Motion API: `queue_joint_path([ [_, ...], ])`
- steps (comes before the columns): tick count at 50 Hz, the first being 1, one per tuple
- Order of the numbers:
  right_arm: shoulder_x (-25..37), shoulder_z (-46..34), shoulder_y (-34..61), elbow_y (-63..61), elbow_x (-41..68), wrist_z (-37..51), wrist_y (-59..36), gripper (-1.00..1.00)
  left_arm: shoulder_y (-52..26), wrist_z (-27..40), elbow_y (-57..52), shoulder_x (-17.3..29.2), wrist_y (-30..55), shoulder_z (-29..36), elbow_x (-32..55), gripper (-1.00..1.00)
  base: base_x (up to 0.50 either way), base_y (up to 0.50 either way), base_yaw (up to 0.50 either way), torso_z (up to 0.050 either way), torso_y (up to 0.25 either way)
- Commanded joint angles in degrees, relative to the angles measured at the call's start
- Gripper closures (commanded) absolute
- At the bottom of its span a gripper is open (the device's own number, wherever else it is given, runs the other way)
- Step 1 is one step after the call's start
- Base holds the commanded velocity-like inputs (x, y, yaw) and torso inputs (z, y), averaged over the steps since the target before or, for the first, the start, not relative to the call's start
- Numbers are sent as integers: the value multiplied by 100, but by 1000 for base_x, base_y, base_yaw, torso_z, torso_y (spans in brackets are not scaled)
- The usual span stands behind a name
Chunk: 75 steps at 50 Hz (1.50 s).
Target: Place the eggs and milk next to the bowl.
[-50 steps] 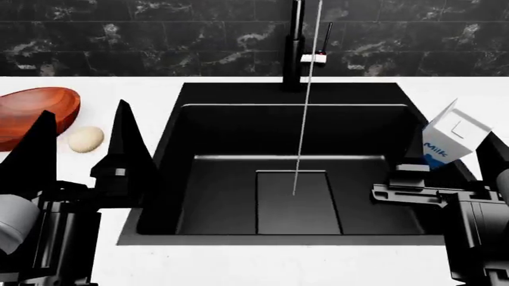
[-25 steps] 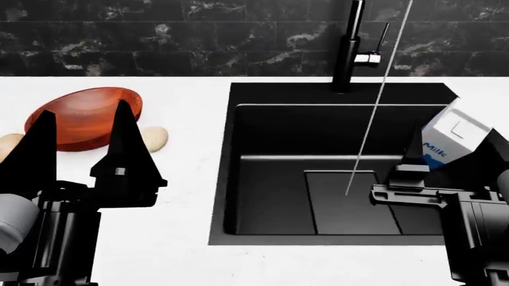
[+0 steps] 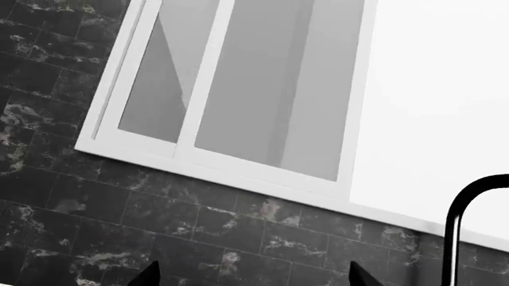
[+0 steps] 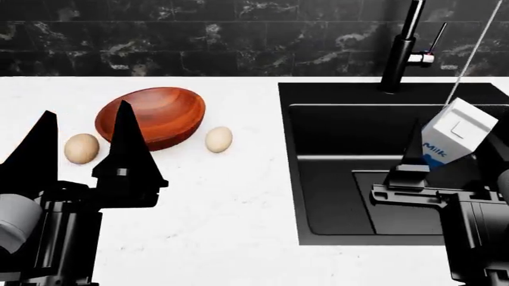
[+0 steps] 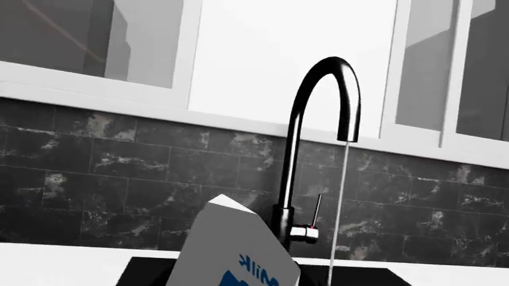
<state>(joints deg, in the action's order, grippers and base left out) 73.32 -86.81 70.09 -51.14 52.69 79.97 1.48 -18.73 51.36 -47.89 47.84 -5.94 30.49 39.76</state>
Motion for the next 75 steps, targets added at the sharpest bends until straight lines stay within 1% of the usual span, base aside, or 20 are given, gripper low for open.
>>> queue_joint_path([
  [1,10,234,283,-64,-78,5,-45,100,-4,6,-15,0,10,-1,-5,-100,0,391,0,0,0],
  [25,-22,280,258,-68,-61,-29,-83,100,-1,6,-34,9,8,-14,9,-100,0,350,0,0,1],
  [38,-76,296,224,-67,-125,-129,-33,100,9,-23,21,-15,-2,1,1,-100,0,40,0,1,1],
  [41,-138,299,221,-62,-175,-228,6,100,4,-27,31,-23,6,8,1,-100,0,0,0,0,0],
  [45,-322,351,211,98,-230,-659,385,100,-17,-40,44,-36,20,18,14,-100,0,0,0,3,3],
  [47,-442,414,293,208,-45,-984,563,100,-14,-45,46,-35,16,18,19,-100,0,0,0,0,0],
  [51,-633,659,823,284,751,-1616,544,100,-4,-34,36,-19,0,-5,27,-100,0,0,0,0,0],
  [57,-984,897,1448,836,2055,-2175,300,100,21,-25,8,18,-32,-40,38,-100,0,0,0,0,2],
  [61,-1285,949,1692,1329,2682,-2461,114,100,26,-33,-2,27,-39,-44,37,-100,0,0,0,0,0],
  [68,-1632,985,1927,2006,3250,-2865,-120,100,32,-31,-16,37,-49,-56,43,-100,0,0,0,1,1],
  [75,-2019,723,2107,2658,3568,-3223,-786,100,27,-28,1,24,-44,-56,40,-100,0,0,0,0,1],
])
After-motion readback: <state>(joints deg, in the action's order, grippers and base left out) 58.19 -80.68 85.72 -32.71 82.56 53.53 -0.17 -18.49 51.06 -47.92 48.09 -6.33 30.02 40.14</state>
